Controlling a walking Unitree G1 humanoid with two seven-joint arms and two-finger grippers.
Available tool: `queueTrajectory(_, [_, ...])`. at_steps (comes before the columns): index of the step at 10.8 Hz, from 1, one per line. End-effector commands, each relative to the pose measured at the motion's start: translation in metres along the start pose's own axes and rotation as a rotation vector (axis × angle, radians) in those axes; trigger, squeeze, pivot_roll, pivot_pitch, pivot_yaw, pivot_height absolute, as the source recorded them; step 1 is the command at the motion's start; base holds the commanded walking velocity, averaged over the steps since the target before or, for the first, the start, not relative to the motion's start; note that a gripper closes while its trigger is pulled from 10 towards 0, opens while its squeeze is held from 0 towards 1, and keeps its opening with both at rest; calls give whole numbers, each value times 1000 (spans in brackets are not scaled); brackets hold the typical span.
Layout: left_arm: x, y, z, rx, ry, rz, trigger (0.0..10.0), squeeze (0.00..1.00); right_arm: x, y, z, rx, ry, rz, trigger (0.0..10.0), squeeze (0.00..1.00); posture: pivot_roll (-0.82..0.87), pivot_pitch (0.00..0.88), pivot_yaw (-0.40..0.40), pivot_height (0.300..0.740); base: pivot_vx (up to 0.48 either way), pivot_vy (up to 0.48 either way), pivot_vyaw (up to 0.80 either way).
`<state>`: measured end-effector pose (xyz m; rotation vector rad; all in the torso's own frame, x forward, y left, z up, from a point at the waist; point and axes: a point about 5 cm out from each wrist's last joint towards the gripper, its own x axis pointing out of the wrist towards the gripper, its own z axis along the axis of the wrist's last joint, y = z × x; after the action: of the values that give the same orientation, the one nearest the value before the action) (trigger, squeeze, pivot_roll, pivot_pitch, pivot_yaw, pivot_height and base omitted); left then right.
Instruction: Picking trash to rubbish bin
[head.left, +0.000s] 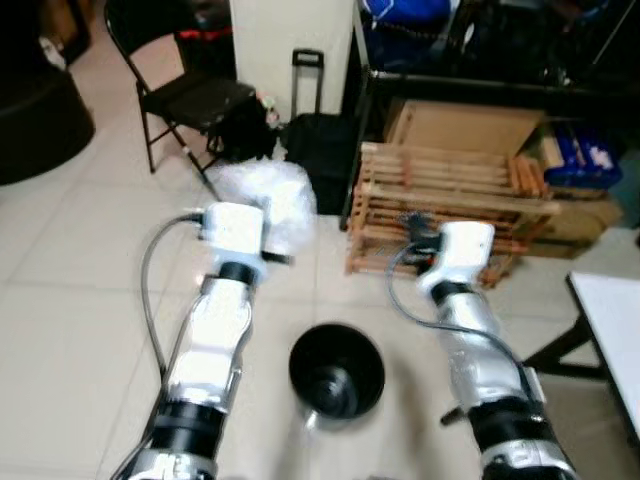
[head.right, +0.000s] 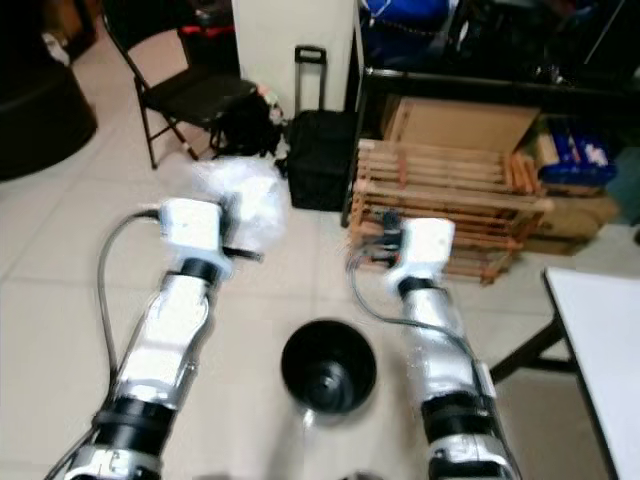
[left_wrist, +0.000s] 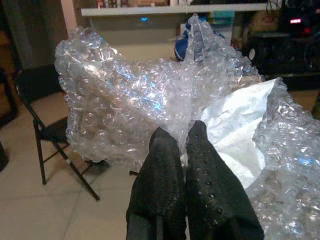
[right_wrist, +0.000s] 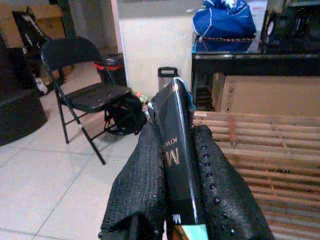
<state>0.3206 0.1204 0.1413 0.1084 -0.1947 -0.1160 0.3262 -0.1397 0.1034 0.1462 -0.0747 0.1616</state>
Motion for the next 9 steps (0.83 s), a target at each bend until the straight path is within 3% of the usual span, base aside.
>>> queueTrajectory(1, [-1,9,1,12,-1,24,10000,0,3,10,2,14,-11,27,10000,0,37,80,-63,740,326,0,0])
queueTrajectory(7, [-1,6,1,18,-5,5,10000,0,3,9,1,13,-8,26,10000,0,38,83,-61,740,0,0,0])
queueTrajectory(9, [0,8,1,29,1,11,10000,0,3,9,1,14,-7,25,10000,0,39,83,-62,740,334,0,0])
